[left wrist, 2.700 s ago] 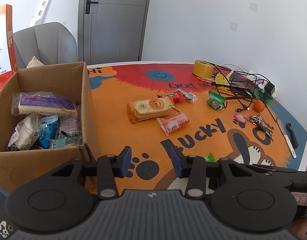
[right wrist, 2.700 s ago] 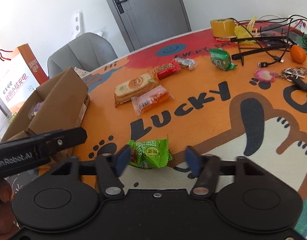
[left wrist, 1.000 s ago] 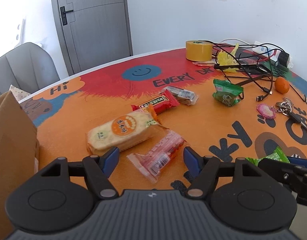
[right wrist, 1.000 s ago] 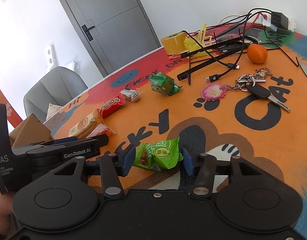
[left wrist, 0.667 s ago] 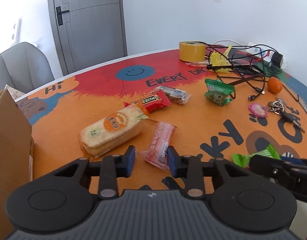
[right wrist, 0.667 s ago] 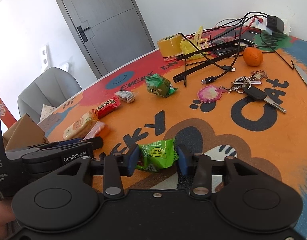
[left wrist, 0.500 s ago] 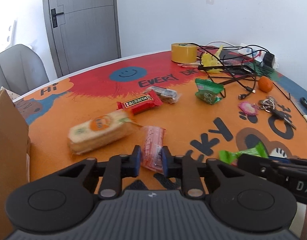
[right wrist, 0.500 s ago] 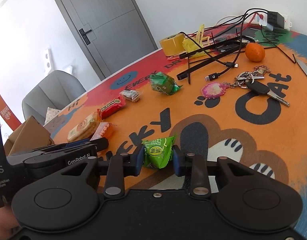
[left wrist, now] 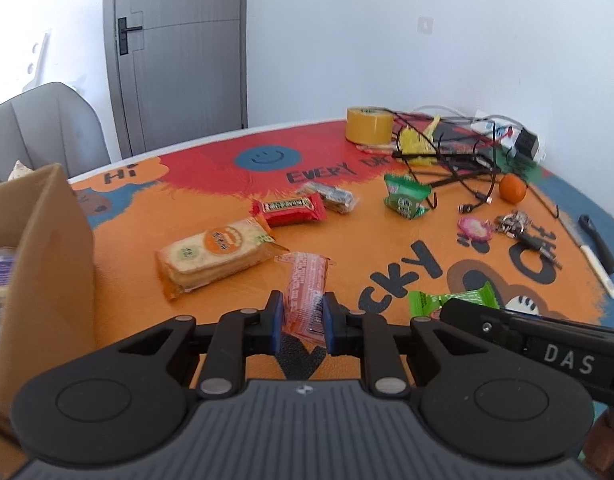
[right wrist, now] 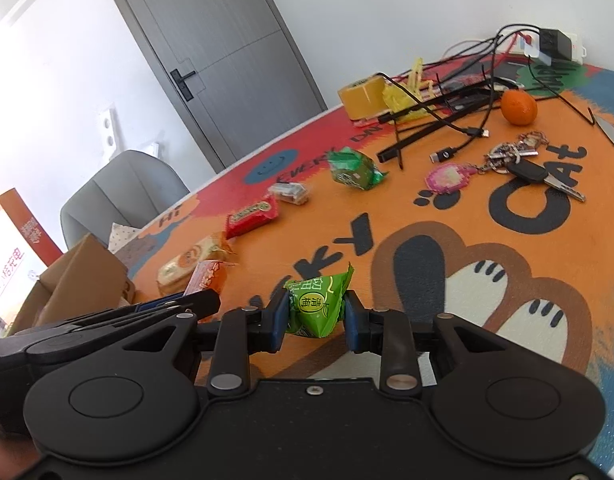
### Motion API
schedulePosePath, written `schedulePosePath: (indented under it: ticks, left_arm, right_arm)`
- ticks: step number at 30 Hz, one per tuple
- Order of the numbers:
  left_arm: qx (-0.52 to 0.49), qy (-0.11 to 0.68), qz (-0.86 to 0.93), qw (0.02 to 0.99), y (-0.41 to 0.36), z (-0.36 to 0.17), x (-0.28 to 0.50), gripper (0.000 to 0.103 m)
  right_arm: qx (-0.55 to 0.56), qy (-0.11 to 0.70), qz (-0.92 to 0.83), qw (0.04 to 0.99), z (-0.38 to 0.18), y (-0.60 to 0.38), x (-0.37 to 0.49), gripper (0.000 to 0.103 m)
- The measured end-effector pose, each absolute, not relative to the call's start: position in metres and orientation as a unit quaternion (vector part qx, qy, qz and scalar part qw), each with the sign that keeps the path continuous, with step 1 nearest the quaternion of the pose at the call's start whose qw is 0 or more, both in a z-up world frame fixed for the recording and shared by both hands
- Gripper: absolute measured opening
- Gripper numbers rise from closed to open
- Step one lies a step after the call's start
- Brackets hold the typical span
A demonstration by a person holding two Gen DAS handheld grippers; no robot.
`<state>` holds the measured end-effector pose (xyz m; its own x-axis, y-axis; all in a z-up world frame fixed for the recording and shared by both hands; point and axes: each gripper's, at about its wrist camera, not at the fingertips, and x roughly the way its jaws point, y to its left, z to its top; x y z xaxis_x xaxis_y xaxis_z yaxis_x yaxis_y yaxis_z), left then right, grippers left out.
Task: Organize snacks
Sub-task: 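Carry both candies over the cardboard box and open both tools to drop them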
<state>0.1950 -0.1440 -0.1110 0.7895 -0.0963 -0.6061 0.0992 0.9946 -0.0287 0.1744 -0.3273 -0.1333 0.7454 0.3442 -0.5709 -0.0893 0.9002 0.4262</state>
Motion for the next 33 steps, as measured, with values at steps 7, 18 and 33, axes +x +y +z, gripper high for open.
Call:
schedulePosePath:
  ticks: [7,18,33]
  left_arm:
    - [-0.019,0.291,-0.043,0.956,-0.127,-0.086,0.172,0.019]
    - [-0.046,0.262,-0.015,0.964,-0.093,-0.056,0.148,0.019]
    - [-0.075,0.229,0.041,0.97,-0.031,-0.029,0.124,0.019]
  right_arm:
    - [0.184,0.317,0.136,0.921,-0.116,-0.313,0.167,0.03]
    - [0.175,0.295,0.168,0.924,-0.093,-0.283,0.162,0.03]
    - [0.161,0.269,0.217,0.924,-0.066,-0.236,0.163,0.03]
